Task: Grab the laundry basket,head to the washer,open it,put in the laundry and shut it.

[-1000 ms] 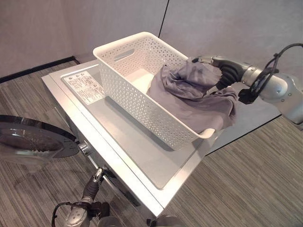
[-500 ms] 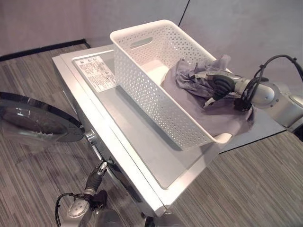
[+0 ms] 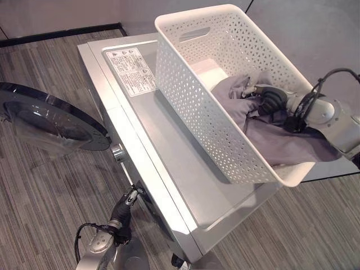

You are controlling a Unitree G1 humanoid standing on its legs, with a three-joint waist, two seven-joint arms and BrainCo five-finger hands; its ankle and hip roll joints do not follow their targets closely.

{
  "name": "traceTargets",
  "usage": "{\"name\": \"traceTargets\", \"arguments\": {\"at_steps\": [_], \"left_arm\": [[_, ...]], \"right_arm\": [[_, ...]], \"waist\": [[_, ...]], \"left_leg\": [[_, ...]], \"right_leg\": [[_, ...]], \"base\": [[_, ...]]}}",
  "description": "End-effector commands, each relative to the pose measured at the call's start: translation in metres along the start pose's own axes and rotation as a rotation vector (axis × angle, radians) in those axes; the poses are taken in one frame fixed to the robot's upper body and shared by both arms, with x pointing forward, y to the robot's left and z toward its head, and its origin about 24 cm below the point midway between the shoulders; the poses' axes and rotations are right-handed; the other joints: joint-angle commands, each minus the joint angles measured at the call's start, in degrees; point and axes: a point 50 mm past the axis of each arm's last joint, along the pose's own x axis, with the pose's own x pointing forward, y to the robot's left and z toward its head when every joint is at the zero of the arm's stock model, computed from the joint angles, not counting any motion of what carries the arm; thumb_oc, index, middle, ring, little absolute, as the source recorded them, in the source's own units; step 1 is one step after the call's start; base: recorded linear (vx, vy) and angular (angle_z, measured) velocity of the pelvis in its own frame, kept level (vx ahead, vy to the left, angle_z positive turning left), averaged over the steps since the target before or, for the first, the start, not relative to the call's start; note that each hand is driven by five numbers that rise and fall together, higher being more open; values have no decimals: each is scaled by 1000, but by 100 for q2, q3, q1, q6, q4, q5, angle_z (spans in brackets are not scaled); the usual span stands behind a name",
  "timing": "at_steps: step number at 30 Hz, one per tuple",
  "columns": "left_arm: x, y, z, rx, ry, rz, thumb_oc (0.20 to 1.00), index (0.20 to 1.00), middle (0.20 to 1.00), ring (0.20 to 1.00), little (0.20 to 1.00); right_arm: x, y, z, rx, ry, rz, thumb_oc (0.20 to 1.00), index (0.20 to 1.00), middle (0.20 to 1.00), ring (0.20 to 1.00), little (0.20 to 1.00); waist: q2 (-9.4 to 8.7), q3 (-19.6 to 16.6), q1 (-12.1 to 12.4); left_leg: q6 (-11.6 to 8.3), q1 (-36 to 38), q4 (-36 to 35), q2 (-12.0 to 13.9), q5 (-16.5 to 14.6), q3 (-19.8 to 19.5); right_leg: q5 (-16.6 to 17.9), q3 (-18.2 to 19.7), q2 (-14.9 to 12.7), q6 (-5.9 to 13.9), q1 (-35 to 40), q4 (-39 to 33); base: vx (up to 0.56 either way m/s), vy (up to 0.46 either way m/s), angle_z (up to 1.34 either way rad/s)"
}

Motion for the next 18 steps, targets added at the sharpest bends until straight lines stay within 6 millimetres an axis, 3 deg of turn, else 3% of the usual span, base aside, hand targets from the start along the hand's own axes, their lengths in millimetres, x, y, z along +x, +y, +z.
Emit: {"name": "traceTargets", "arguments": {"at_steps": [1, 5, 7, 10, 14, 17, 18], "left_arm": [[8, -3, 34, 15, -155, -51, 1000, 1000, 1000, 1000, 1000], [9, 0, 36, 11, -163, -24, 1000, 1000, 1000, 1000, 1000], [9, 3, 36, 0, -161, 13, 1000, 1000, 1000, 1000, 1000], [8, 6, 34, -2, -152, 31, 1000, 1000, 1000, 1000, 1000], [6, 14, 31, -2, -135, 74, 1000, 1000, 1000, 1000, 1000], [6, 16, 31, 1, -134, 82, 1000, 1000, 1000, 1000, 1000], [5, 18, 29, 3, -124, 95, 1000, 1000, 1000, 1000, 1000]], "right_arm": [[1, 24, -10, 25, 45, 146, 200, 200, 200, 200, 200], [5, 6, -5, 31, 26, 19, 200, 200, 200, 200, 200], [6, -24, 1, 31, 5, -178, 200, 200, 200, 200, 200], [1, -41, 2, 40, 1, -289, 200, 200, 200, 200, 200], [-22, -93, 6, 61, -15, -601, 200, 200, 200, 200, 200], [-28, -105, 9, 84, -36, -680, 200, 200, 200, 200, 200], [-45, -129, 12, 95, -56, -848, 200, 200, 200, 200, 200]], "waist": [[-91, 269, 42], [-104, 208, -18], [-116, 162, -72], [-139, 93, -129], [-158, -55, -215], [-179, -110, -248], [-184, -194, -271]], "left_leg": [[201, -5, 275, 132, -686, 374], [218, 32, 242, 116, -678, 427], [233, 118, 234, 135, -720, 495], [253, 140, 229, 125, -728, 519], [289, 255, 239, 146, -832, 583], [308, 246, 228, 128, -825, 587], [328, 297, 230, 135, -864, 596]], "right_leg": [[-1012, 266, -286, 211, 401, 193], [-984, 304, -295, 222, 386, 182], [-980, 372, -266, 221, 412, 177], [-965, 400, -271, 225, 408, 163], [-953, 497, -238, 227, 461, 151], [-934, 517, -247, 231, 446, 137], [-932, 561, -233, 231, 471, 135]], "base": [[0, 0, 0], [-7, 6, -3], [0, 0, 0], [-7, 8, -11], [-1, 6, -7], [-1, 4, -5], [18, -8, -7]]}}
